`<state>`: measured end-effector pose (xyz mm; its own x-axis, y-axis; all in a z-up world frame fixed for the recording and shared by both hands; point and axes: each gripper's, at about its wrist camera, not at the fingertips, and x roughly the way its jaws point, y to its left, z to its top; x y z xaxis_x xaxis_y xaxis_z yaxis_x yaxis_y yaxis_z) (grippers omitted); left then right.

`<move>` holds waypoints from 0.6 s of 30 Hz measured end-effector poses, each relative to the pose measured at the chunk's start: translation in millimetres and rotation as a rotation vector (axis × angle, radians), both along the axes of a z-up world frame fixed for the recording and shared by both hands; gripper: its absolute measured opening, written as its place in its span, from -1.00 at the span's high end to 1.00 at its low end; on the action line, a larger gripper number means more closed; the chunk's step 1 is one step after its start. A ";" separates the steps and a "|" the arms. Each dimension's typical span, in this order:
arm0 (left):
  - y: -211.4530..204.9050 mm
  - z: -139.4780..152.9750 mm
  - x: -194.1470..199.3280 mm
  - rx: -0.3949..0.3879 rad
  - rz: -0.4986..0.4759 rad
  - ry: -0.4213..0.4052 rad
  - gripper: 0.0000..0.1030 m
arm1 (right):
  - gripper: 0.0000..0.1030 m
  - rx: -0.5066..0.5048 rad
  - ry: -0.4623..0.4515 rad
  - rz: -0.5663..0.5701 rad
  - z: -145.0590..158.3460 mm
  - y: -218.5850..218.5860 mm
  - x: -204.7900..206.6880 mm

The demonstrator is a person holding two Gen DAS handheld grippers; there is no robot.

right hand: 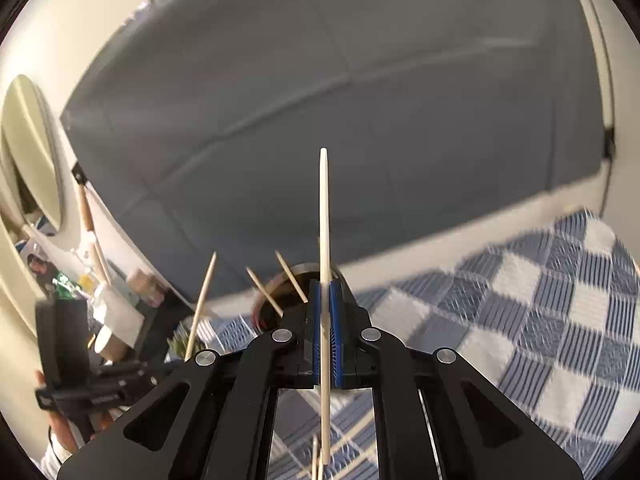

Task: Organize utensils
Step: 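Lift both held skewers upright and carry them over the black cup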

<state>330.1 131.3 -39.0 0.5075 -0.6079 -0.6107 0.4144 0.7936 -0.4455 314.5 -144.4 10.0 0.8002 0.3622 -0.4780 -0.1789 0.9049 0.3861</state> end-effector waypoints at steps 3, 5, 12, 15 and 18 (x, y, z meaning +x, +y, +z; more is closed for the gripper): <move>-10.5 27.5 13.4 -0.038 -0.015 -0.085 0.90 | 0.91 0.013 -0.059 0.029 10.3 4.3 8.5; -14.8 44.7 18.7 -0.065 -0.021 -0.173 0.90 | 0.91 0.044 -0.080 0.062 13.8 5.5 16.4; -7.9 68.2 5.4 -0.362 -0.097 -0.530 0.90 | 0.91 0.117 -0.283 0.109 21.5 4.3 25.0; -17.3 59.6 14.8 -0.373 -0.098 -0.571 0.90 | 0.91 0.139 -0.357 0.109 22.5 1.9 25.7; -28.0 44.4 29.4 -0.372 -0.080 -0.580 0.90 | 0.91 0.160 -0.408 0.103 15.6 -3.4 31.6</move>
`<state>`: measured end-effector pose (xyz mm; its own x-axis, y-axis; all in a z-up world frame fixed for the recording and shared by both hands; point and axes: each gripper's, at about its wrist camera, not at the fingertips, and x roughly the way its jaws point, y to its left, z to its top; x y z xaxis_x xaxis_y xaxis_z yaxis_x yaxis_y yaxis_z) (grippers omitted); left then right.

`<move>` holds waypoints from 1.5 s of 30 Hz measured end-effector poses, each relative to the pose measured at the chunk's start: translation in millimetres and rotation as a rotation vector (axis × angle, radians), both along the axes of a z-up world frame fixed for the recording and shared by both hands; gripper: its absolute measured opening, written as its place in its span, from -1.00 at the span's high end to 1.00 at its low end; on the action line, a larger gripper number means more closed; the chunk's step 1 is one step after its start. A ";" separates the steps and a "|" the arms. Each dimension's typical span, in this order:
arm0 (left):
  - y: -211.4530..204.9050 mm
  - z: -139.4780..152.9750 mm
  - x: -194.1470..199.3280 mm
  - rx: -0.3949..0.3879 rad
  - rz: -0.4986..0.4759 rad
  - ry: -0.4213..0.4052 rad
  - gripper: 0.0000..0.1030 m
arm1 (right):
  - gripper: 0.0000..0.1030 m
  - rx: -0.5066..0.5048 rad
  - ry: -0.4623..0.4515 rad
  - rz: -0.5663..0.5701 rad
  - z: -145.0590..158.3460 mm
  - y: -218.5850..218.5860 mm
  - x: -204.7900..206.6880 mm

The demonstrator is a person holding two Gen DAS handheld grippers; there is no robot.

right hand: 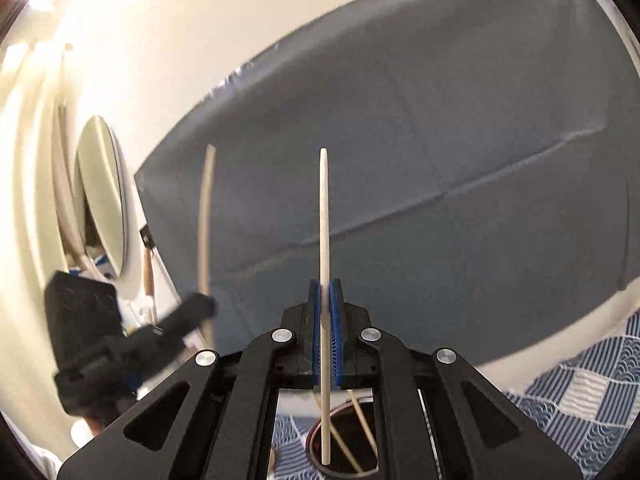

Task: Organize utensils
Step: 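Lift both held skewers upright and carry them over the black cup, then open both grippers to drop the skewers into the black cup, then move both open grippers back down to the remaining skewers on the cloth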

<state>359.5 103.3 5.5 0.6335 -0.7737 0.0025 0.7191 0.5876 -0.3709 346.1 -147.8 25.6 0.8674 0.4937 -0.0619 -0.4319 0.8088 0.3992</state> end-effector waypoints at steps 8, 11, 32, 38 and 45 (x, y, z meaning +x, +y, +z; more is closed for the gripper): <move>-29.0 -49.1 32.0 0.053 0.053 0.053 0.90 | 0.91 0.042 0.015 -0.013 -37.7 -3.6 21.9; -35.0 -66.8 37.8 0.077 0.059 0.095 0.90 | 0.91 0.039 0.040 -0.016 -51.7 -1.3 28.6; -8.3 -54.5 16.7 0.159 0.197 0.153 -0.11 | -0.03 -0.071 0.133 -0.173 -37.1 14.0 8.1; 15.3 -36.4 5.3 0.132 0.259 0.173 -0.52 | -0.48 -0.134 0.142 -0.208 -8.5 24.7 -2.7; 34.5 -25.2 -11.4 0.173 0.307 0.230 -0.80 | -0.66 -0.214 0.168 -0.228 14.8 46.6 -13.6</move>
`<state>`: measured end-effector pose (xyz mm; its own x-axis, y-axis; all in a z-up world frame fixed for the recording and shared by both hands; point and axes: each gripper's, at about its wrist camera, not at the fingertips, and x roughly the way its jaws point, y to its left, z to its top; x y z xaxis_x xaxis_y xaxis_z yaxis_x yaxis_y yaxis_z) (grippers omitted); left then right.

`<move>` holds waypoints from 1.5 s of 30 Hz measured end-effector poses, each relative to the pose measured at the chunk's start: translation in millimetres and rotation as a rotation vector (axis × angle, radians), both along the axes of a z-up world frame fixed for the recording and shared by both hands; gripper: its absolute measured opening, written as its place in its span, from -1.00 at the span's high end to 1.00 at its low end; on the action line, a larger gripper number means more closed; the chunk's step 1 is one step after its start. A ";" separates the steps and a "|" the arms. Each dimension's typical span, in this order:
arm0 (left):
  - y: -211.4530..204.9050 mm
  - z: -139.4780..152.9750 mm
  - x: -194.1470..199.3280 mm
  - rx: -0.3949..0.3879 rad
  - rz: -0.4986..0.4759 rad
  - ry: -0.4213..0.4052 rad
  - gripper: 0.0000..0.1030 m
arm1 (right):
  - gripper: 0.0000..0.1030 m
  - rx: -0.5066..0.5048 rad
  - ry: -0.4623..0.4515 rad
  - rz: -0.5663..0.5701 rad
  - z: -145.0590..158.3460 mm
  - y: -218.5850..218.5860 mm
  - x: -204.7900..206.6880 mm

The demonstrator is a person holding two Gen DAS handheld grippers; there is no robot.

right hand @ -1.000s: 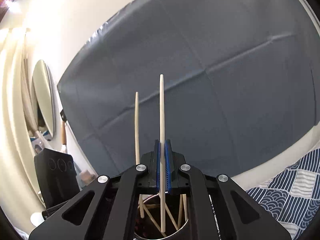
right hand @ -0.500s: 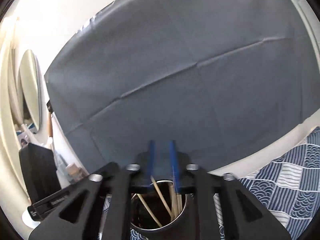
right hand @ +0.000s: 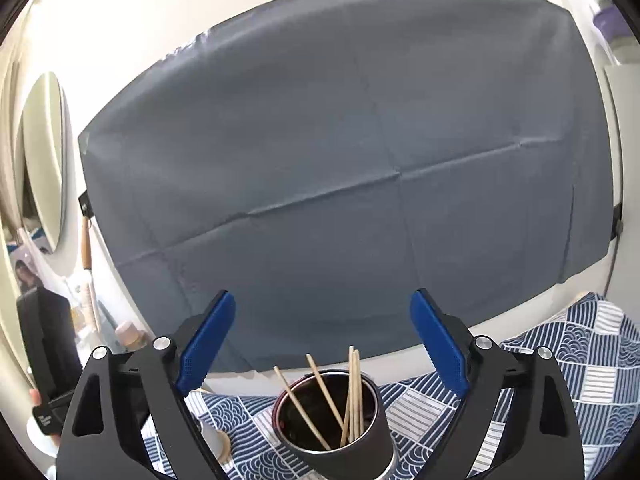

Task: Organize utensils
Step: 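Move both open grippers back down to the remaining skewers on the cloth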

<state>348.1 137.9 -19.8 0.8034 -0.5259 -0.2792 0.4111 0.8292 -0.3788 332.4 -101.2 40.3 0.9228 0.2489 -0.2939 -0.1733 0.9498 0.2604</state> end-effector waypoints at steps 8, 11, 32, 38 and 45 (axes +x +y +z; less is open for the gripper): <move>20.3 -2.8 -18.7 0.030 0.034 0.084 -0.88 | -0.67 -0.040 0.069 0.002 5.2 6.3 -16.7; 21.9 -9.5 -25.3 0.044 0.043 0.116 -0.88 | -0.67 -0.053 0.100 -0.006 -0.1 3.3 -27.9; -15.9 -56.3 -74.6 0.117 0.038 0.235 -0.88 | -0.67 -0.171 0.392 -0.026 -93.9 -35.8 -58.7; -28.7 -78.8 -72.3 0.176 0.028 0.274 -0.88 | -0.67 -0.197 0.487 -0.016 -134.5 -44.0 -55.5; -40.4 -106.2 -59.4 0.212 0.008 0.344 -0.88 | -0.67 -0.152 0.605 -0.036 -175.0 -53.8 -42.6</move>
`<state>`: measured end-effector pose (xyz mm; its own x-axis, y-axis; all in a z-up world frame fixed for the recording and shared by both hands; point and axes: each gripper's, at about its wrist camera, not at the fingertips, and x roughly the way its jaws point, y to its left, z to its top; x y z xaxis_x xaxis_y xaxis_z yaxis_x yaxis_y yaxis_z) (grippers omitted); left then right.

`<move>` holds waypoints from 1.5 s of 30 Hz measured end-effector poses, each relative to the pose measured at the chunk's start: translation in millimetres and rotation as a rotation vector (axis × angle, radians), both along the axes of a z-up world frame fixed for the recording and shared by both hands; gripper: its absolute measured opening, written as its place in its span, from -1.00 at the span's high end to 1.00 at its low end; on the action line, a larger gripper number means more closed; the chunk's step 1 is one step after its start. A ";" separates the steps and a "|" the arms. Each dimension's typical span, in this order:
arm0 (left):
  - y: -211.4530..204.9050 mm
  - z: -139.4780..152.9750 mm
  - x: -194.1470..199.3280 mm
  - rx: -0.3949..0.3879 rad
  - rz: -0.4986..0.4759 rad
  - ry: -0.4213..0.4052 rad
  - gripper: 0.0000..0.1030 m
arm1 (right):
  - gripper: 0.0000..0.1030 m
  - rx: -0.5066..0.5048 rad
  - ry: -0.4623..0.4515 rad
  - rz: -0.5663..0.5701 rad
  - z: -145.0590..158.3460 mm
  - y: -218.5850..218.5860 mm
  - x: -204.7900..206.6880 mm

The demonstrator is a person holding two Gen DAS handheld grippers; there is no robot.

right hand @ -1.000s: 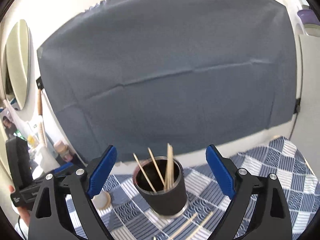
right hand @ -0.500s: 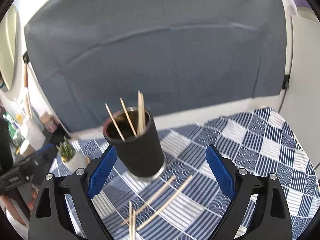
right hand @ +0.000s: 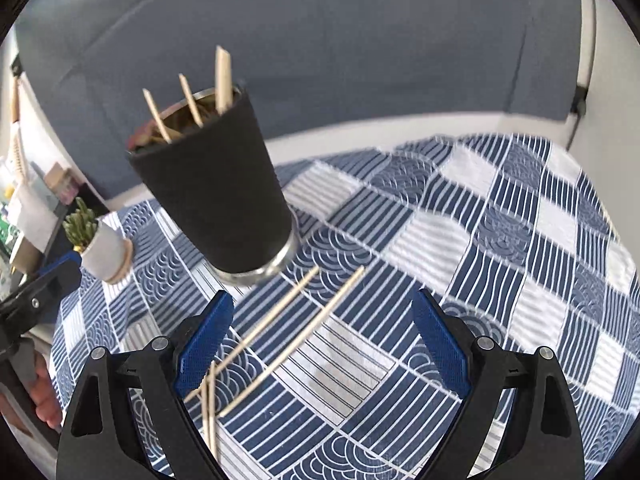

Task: Organize utensils
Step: 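Move both open grippers back down to the remaining skewers on the cloth, then close the left gripper on a skewer while the right gripper grasps another skewer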

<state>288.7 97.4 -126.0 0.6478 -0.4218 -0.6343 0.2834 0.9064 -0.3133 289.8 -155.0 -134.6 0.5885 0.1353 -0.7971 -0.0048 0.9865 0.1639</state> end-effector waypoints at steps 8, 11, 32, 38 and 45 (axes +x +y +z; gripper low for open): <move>-19.9 -35.1 8.3 0.063 -0.004 0.109 -0.88 | -0.67 0.049 0.093 -0.011 -36.8 -6.4 16.1; -26.8 -49.6 8.3 0.068 0.002 0.166 -0.88 | -0.67 0.048 0.117 -0.020 -46.8 -12.1 21.2; -75.7 -90.1 16.5 0.362 0.115 0.370 -0.50 | -0.34 -0.016 0.290 -0.108 -69.1 -4.8 52.5; -78.7 -88.1 21.5 0.397 0.134 0.392 -0.18 | -0.12 -0.144 0.327 -0.054 -70.6 14.5 57.7; -76.3 -83.3 23.1 0.355 0.133 0.445 0.82 | 0.91 -0.097 0.368 0.009 -65.9 11.1 64.7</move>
<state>311.8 21.2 -209.3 0.3198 -0.0666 -0.9451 0.0708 0.9964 -0.0463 354.5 -143.9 -200.5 0.2597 0.0532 -0.9642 0.0279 0.9977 0.0626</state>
